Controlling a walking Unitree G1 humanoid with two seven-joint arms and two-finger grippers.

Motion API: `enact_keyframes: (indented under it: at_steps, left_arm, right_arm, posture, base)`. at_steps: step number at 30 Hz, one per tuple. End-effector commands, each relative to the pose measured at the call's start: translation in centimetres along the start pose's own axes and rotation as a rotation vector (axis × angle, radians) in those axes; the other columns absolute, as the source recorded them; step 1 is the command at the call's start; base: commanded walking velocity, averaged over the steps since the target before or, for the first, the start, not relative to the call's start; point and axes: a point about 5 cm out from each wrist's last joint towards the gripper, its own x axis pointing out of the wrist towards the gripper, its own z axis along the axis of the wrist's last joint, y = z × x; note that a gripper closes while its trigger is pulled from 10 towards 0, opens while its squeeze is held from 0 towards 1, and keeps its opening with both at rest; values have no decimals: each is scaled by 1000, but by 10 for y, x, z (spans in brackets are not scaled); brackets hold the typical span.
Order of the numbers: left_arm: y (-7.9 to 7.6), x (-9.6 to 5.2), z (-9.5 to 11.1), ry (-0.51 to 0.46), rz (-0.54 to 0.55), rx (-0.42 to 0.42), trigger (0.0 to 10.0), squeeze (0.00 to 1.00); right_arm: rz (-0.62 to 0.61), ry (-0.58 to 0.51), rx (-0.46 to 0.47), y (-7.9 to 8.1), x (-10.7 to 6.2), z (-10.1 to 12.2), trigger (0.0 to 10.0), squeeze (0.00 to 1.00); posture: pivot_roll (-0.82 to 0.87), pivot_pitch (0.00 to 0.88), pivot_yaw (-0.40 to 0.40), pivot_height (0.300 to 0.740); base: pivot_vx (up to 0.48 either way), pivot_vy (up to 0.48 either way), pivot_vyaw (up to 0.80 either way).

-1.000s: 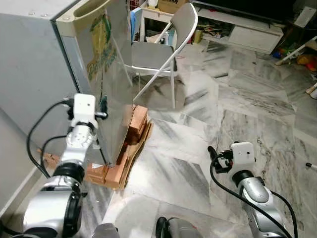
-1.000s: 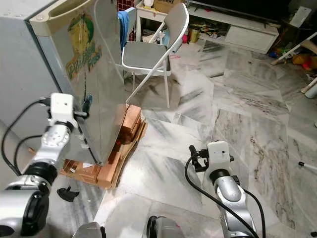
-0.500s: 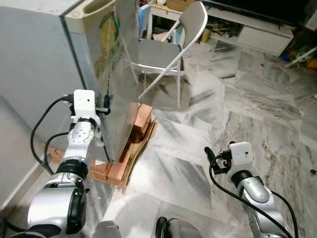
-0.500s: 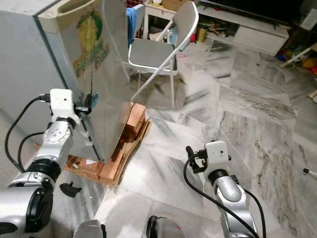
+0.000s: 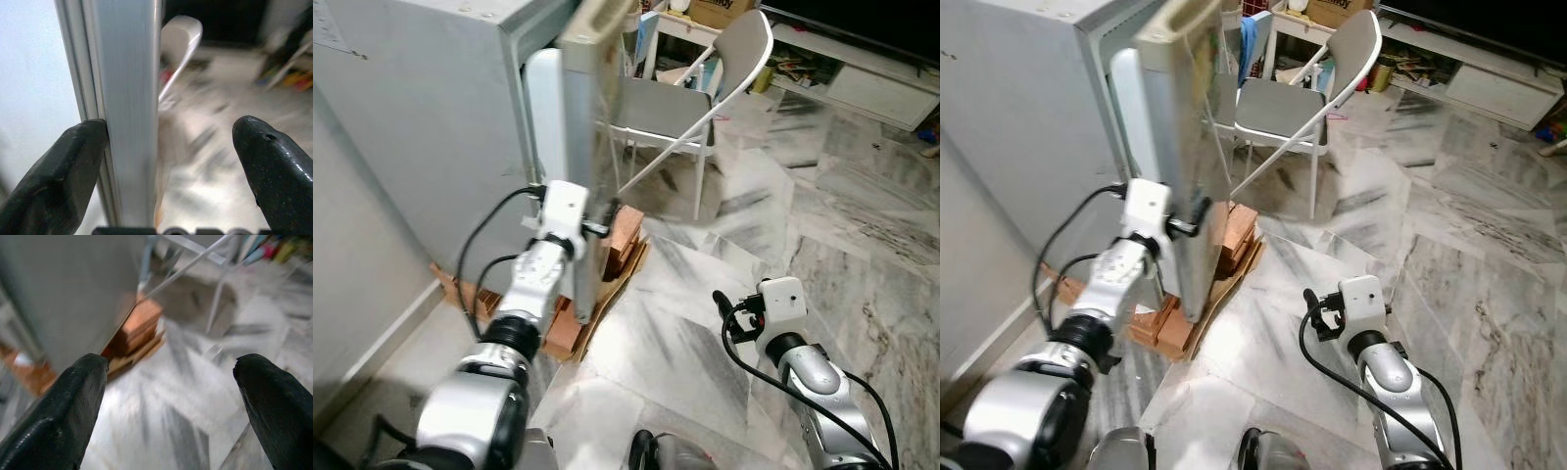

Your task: Restocking fridge

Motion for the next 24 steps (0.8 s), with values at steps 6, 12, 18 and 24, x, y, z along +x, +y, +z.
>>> enact_keyframes:
  at_steps: [6,12,18,24]
  left_arm:
    - [-40,28,57,-193,-168,-18,10000,0]
    - [17,4,32,-109,4,19,10000,0]
    - [53,-49,-3,-2,115,29,10000,0]
    - [62,-99,-30,90,197,14,10000,0]
  right_arm:
    - [18,47,-9,2,1,-7,10000,0]
    - [21,53,4,3,1,-9,10000,0]
    - [21,42,-3,3,3,-6,10000,0]
    - [22,53,-18,0,5,-7,10000,0]
  posture:
    - [20,64,-87,740]
    - [31,67,-85,740]
    - [58,76,-85,740]
    - [92,89,-91,740]
  base:
    - [0,0,0]
    - [0,0,0]
    - [0,0,0]
    - [274,-244,-279]
